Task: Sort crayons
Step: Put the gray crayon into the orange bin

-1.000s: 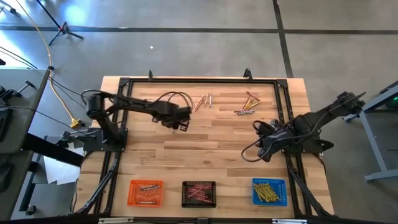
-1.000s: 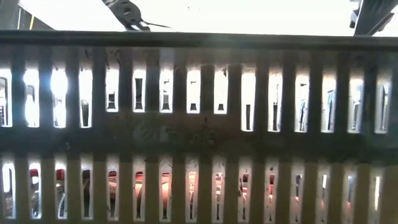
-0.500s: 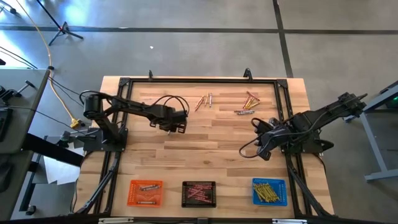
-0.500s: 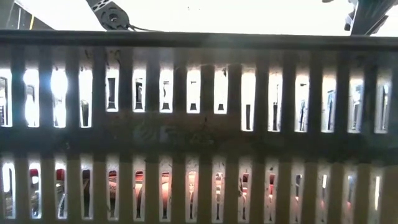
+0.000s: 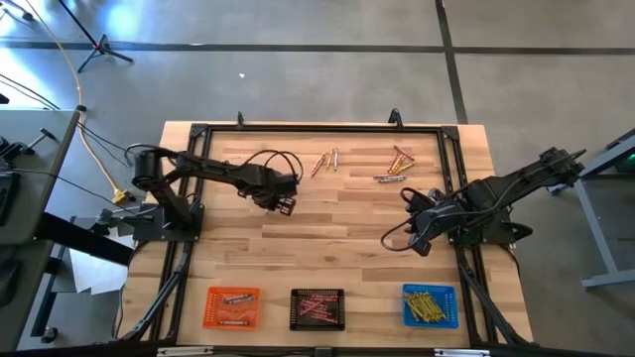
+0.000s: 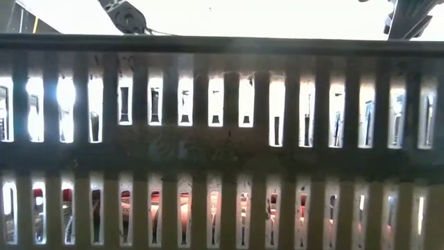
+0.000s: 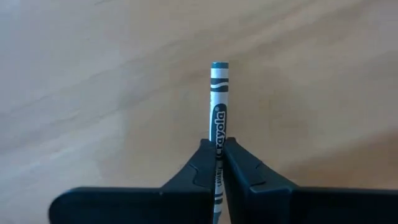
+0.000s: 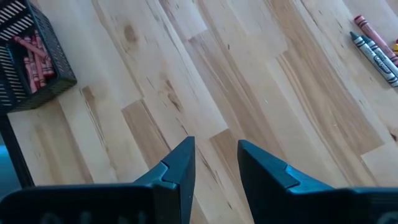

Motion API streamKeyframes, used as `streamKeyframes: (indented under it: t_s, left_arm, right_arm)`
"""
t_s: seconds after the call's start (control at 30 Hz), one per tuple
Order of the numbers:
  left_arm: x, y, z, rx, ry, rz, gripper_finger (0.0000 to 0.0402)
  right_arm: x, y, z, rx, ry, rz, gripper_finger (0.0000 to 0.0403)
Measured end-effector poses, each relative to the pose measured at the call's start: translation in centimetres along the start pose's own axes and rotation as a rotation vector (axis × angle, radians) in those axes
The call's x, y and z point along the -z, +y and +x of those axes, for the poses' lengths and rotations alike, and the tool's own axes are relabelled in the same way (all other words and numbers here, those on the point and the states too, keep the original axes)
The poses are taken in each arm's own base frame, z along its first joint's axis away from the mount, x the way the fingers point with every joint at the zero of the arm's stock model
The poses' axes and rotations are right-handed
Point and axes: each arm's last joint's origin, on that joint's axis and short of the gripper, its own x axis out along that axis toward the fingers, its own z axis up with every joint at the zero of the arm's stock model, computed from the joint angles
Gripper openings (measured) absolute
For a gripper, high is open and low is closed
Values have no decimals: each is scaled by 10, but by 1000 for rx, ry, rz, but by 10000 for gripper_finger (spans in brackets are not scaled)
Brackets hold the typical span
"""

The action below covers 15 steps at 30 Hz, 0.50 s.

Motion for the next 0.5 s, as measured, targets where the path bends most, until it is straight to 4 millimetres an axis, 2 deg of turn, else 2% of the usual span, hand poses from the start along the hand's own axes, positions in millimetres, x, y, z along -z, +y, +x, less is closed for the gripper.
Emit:
streamKeyframes:
  t_s: [0.1, 0.23, 0.33, 0.5]
  left_arm:
    - [2, -7, -35, 152, -39, 59, 3]
    - [32, -8, -79, 336, 39, 167, 4]
    - [69, -9, -112, 488, 147, 208, 2]
    - [144, -7, -147, 579, 308, 174, 2]
  right_arm:
    - [0, 0, 0, -4, -3, 7, 105]
    - [-1, 1, 0, -7, -6, 28, 105]
    - [-1, 1, 0, -8, -7, 27, 105]
    - [-1, 1, 0, -8, -7, 6, 105]
